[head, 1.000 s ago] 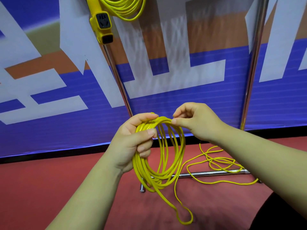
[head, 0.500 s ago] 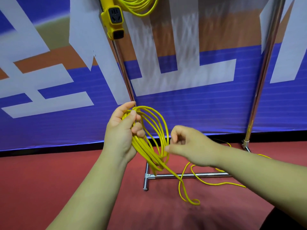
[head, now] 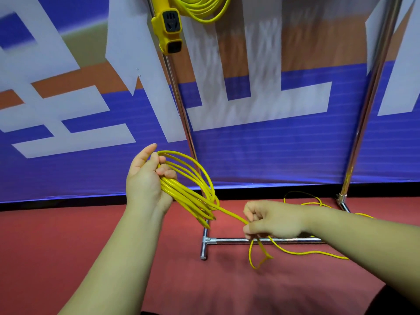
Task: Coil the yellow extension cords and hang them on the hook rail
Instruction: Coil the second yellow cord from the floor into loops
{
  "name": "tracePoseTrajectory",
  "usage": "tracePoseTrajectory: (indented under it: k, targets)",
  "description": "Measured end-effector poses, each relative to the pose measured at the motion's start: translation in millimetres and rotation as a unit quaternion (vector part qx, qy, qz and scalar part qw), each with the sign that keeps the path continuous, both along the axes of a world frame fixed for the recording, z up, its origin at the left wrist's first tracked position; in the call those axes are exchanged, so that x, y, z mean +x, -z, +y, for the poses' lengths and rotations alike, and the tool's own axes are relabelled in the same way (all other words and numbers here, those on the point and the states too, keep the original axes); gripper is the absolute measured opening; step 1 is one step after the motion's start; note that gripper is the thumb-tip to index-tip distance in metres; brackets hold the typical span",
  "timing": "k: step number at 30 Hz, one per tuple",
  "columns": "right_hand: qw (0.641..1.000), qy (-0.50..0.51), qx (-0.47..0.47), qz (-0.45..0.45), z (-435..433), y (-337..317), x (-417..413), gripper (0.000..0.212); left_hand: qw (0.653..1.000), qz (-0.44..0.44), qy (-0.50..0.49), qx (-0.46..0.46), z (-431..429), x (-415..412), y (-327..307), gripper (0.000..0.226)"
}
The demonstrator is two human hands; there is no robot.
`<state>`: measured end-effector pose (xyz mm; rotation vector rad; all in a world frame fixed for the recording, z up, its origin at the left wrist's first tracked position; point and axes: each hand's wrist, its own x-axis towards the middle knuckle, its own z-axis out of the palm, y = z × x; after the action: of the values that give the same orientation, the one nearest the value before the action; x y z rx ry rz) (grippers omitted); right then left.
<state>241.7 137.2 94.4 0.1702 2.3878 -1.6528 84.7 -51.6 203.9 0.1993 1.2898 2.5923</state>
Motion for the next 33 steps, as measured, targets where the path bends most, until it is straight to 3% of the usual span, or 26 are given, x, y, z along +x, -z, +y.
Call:
tracePoseTrajectory:
  k: [4, 7, 10, 13, 20, 25, 28, 33]
  targets:
    - [0.997, 0.069, 0.015, -0.024, 16.4, -1.1, 8.5, 0.02, 0.999, 0.005, -0.017, -0.042, -10.3, -13.0, 8.0, 0.024]
    - [0.985, 0.169, -0.002, 0.038, 21.2, -16.2, 4.7, 0.016, 0.99, 0.057, 0.019, -0.13, -10.5, -10.1, 18.1, 0.02]
    - [0.97, 0.217, -0.043, 0.096, 20.4, -39.5, 3.1, 0.013, 0.954, 0.138, 0.077, -0.253, -3.2, 3.4, 26.7, 0.013]
    - [0.964, 0.219, -0.054, 0.14, 14.2, -61.9, 7.9, 0.011, 0.916, 0.199, 0.14, -0.319, 7.5, 19.5, 31.6, 0.015]
    - [0.963, 0.183, -0.032, 0.193, 13.2, -88.2, 21.3, 0.016, 0.862, 0.264, 0.246, -0.356, 20.8, 40.3, 32.8, 0.022]
    - [0.961, 0.167, -0.06, 0.21, 15.9, -94.8, 28.5, 0.017, 0.807, 0.315, 0.289, -0.408, 30.4, 52.0, 34.0, 0.01]
    - [0.964, 0.157, -0.074, 0.202, 28.3, -91.0, 30.2, 0.021, 0.826, 0.303, 0.283, -0.382, 34.7, 51.5, 30.1, 0.028]
    - [0.98, 0.144, -0.084, 0.108, 56.1, -71.0, 36.7, 0.025, 0.931, 0.194, 0.183, -0.248, 29.9, 36.8, 8.3, 0.024]
